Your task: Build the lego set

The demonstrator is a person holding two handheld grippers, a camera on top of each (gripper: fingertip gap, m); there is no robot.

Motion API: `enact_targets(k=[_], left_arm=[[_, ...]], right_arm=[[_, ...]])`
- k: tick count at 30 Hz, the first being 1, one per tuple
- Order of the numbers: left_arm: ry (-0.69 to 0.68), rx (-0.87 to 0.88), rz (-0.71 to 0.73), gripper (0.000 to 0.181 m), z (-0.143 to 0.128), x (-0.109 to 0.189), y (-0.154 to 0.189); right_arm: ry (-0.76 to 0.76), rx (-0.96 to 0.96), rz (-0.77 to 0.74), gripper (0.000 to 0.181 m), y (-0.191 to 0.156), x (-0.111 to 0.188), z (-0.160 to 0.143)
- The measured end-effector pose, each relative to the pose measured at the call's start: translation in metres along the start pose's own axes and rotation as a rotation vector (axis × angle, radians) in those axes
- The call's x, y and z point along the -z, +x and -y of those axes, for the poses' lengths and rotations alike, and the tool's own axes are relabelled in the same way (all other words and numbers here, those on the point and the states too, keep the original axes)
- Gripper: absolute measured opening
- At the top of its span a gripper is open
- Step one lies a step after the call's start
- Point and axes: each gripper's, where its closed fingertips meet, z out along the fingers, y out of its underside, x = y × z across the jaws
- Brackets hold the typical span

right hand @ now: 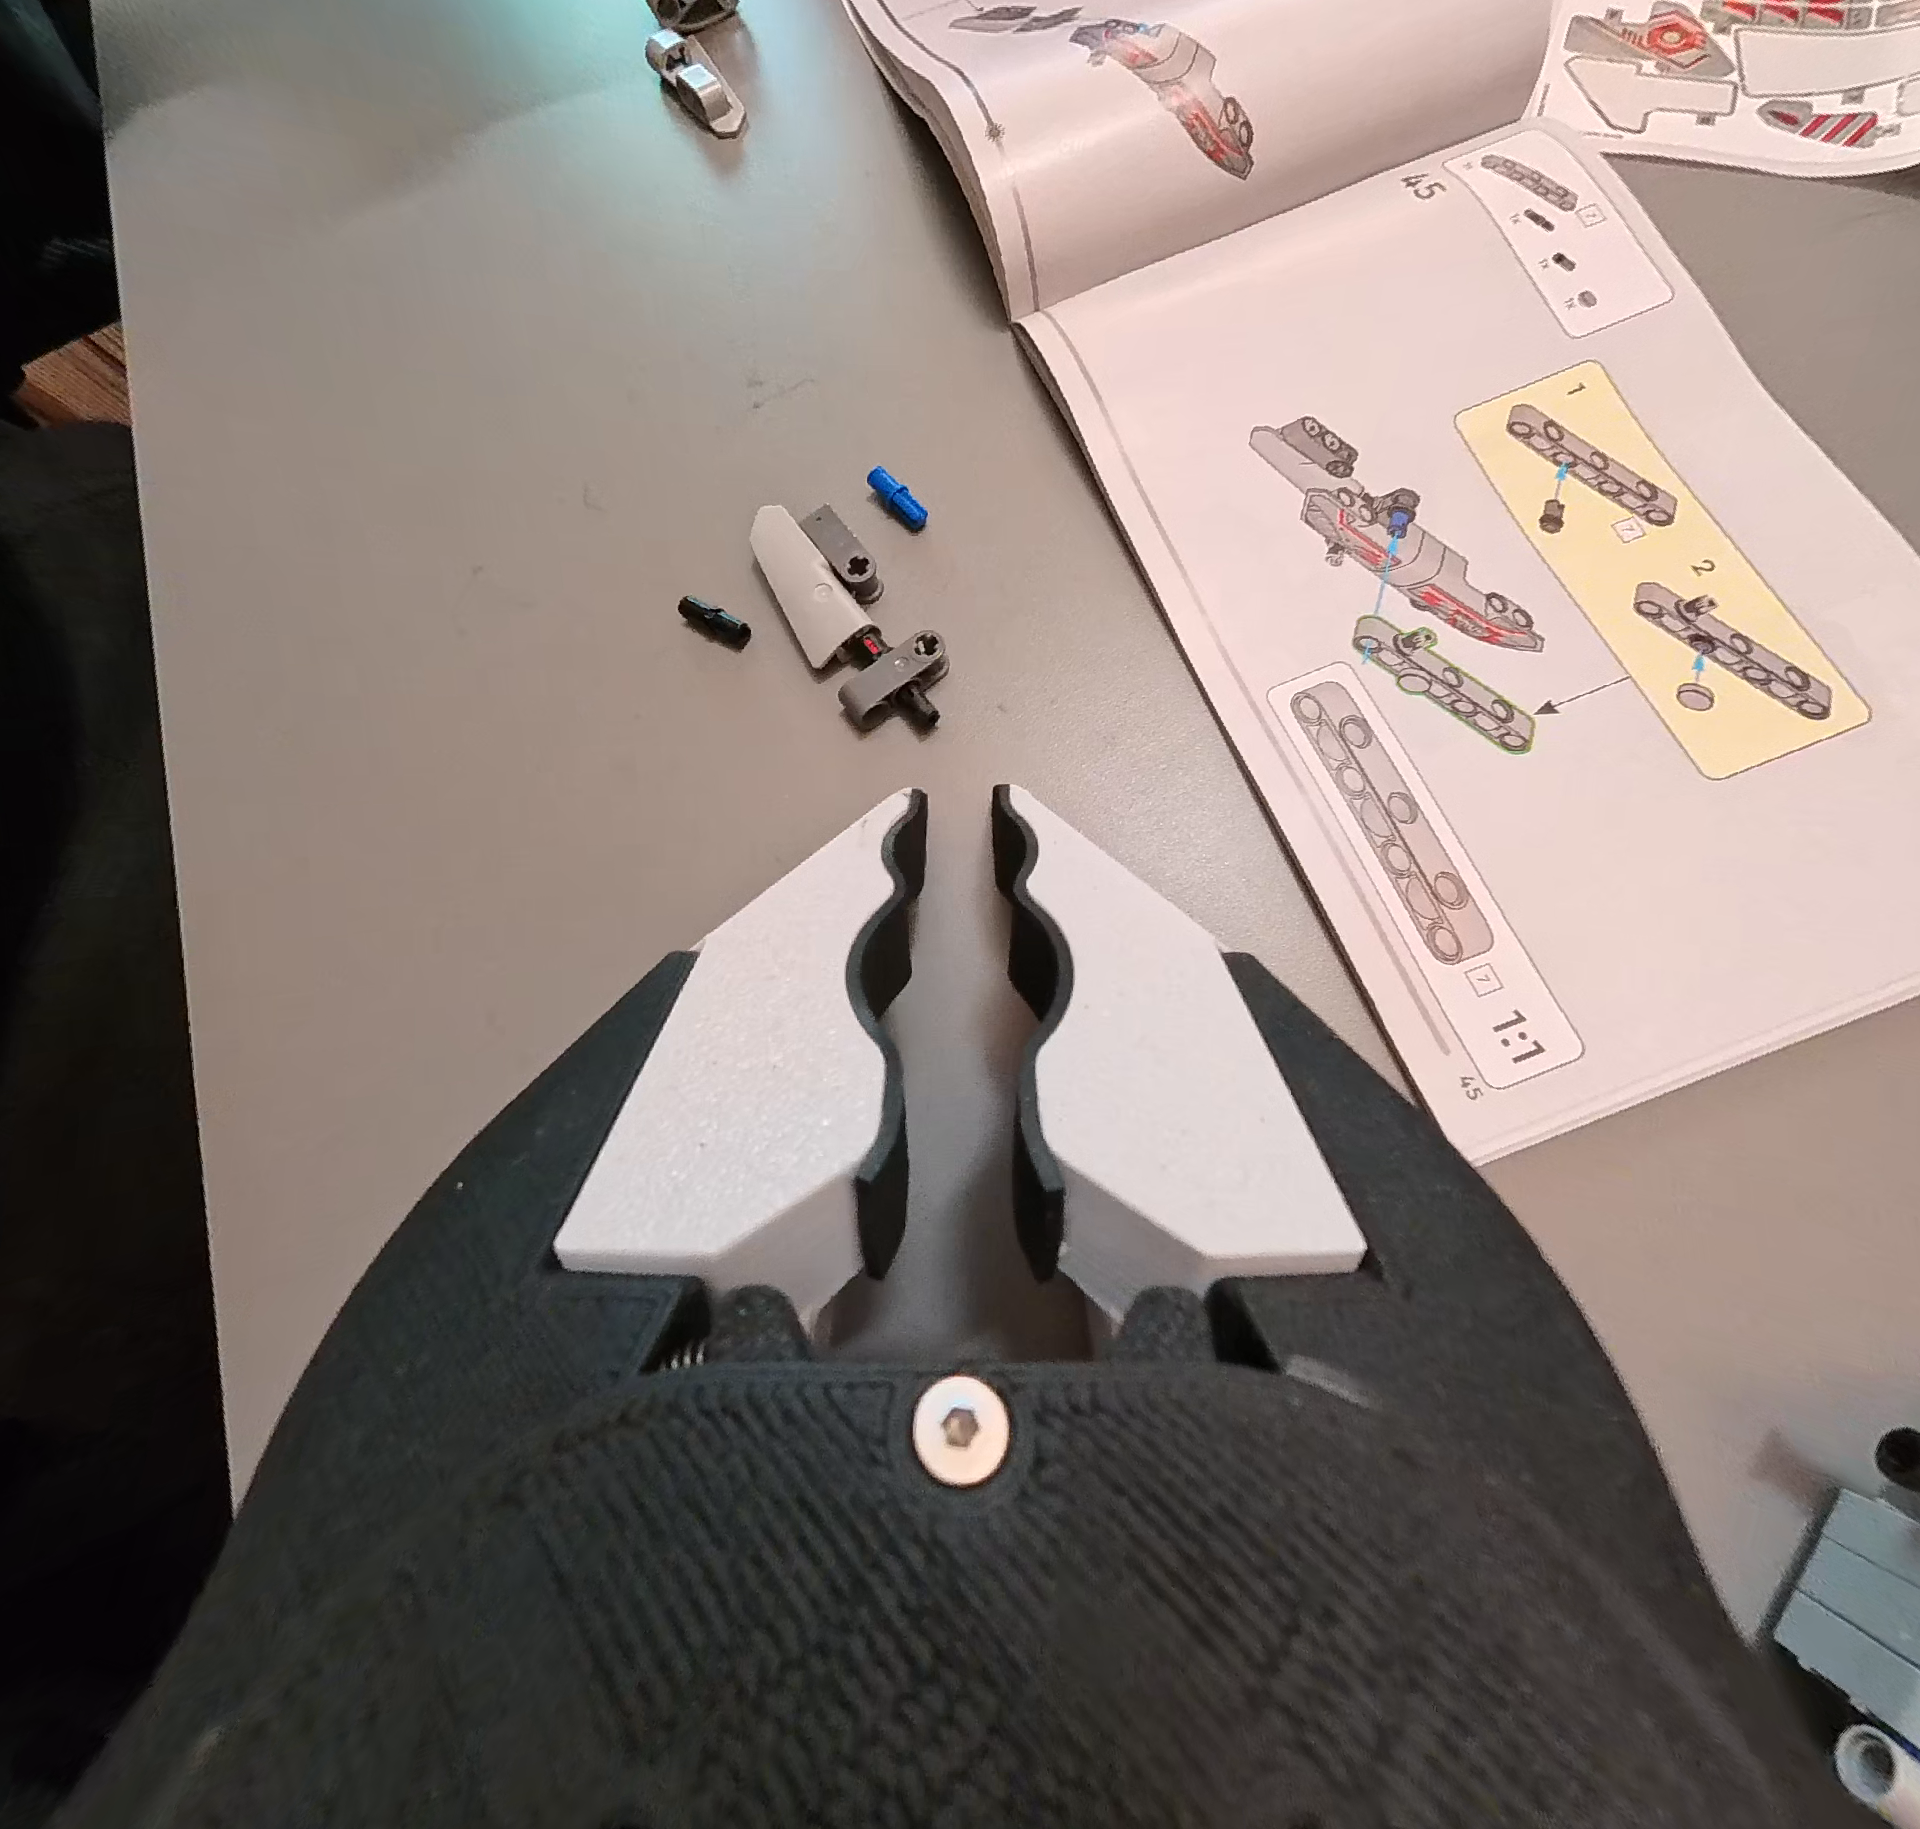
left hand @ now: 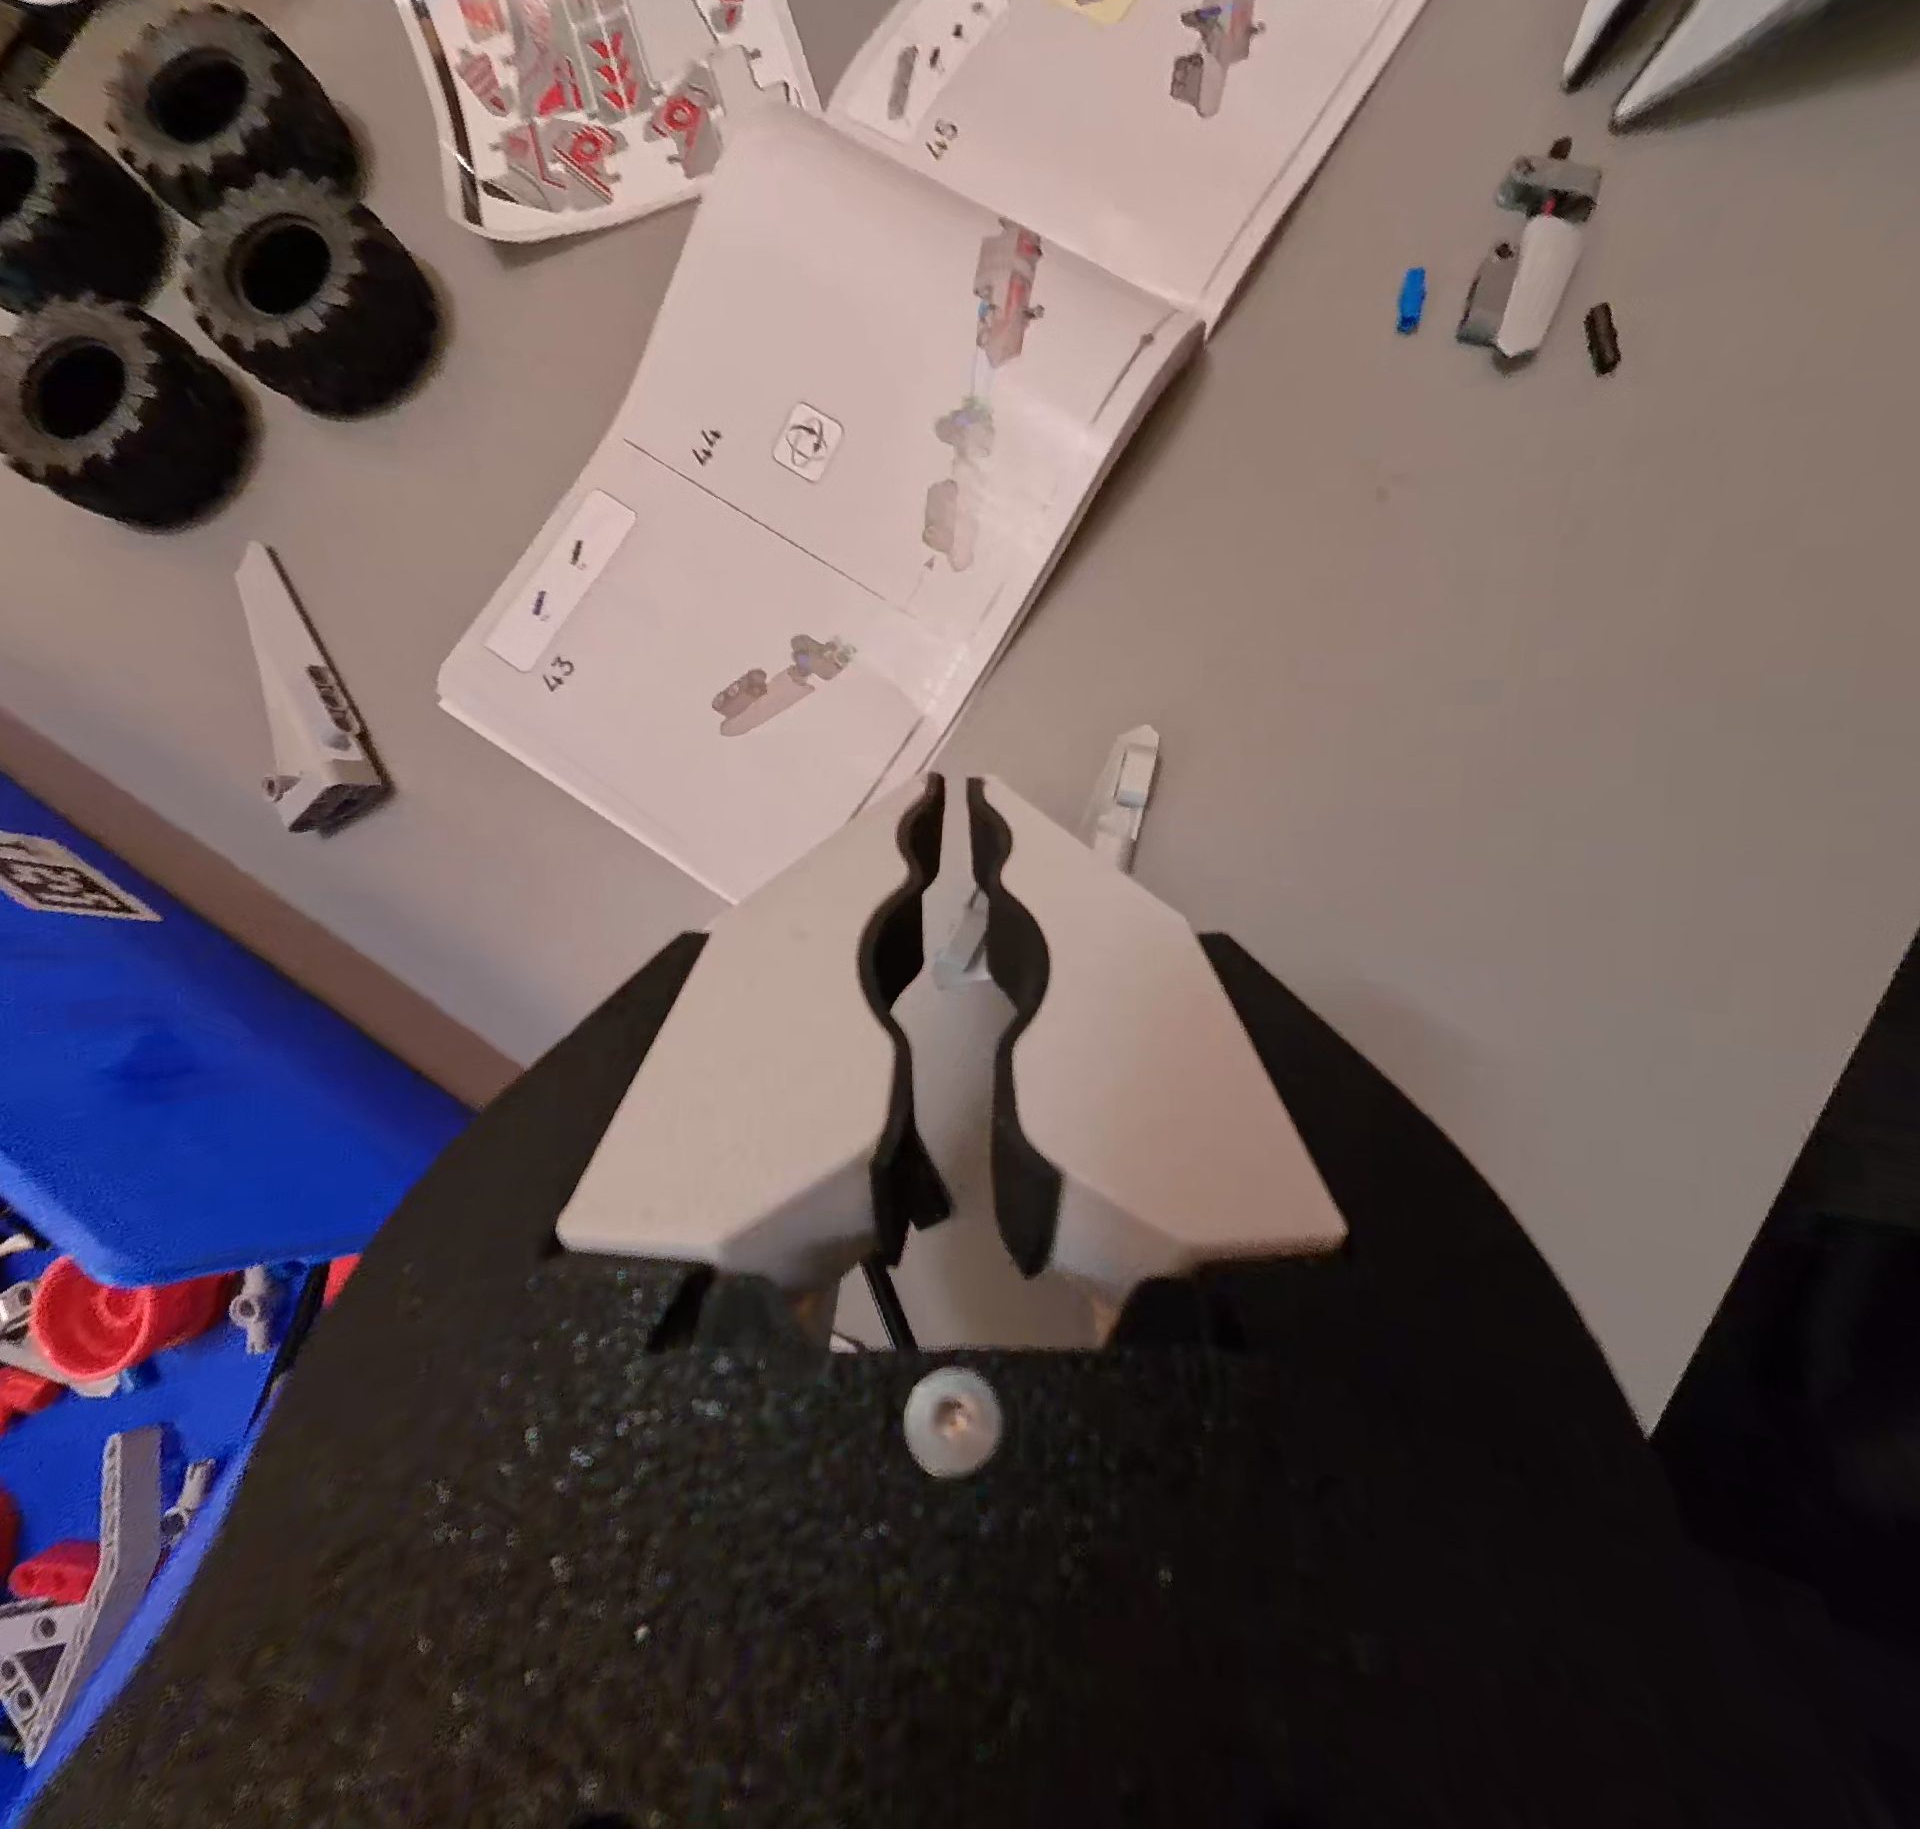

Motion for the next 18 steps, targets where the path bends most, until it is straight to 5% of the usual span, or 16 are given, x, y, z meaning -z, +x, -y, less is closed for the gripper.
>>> enact_targets(k=[1, 13, 18], left_arm=[[-0.001, -0.004, -0.012, 0.002, -0.001, -0.001, 0.001], [-0.029, 0.026, -0.067, 0.003, -0.014, -0.008, 0.003], [0.035, -0.020, -0.147, 0.004, 0.007, -0.019, 0.025]], right_arm=[[0.000, -0.001, -0.001, 0.011, 0.000, 0.000, 0.000], [0.000, -0.008, -0.005, 0.008, 0.002, 0.000, 0.000], [0.000, -0.018, 0.000, 0.008, 0.002, 0.000, 0.000]])
